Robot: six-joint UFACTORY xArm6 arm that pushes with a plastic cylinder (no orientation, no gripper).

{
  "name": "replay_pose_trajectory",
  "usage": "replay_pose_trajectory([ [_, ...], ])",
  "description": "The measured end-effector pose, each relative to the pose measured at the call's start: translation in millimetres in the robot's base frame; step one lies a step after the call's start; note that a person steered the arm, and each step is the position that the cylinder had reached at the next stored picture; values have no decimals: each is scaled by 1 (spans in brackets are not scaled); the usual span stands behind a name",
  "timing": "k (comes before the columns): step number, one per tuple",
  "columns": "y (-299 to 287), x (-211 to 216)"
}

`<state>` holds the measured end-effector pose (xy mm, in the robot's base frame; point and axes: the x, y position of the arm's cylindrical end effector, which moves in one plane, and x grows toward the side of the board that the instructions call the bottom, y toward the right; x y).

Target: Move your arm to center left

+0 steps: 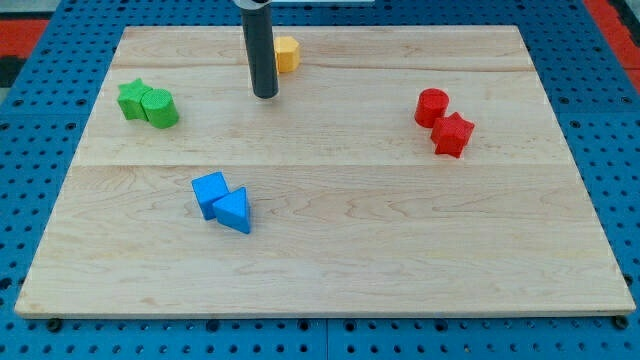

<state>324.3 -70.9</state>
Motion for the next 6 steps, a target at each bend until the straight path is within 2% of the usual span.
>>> replay_pose_trajectory([
  [2,2,18],
  [3,0,58],
  [4,-58,64],
  [5,-92,70],
  [6,-99,80],
])
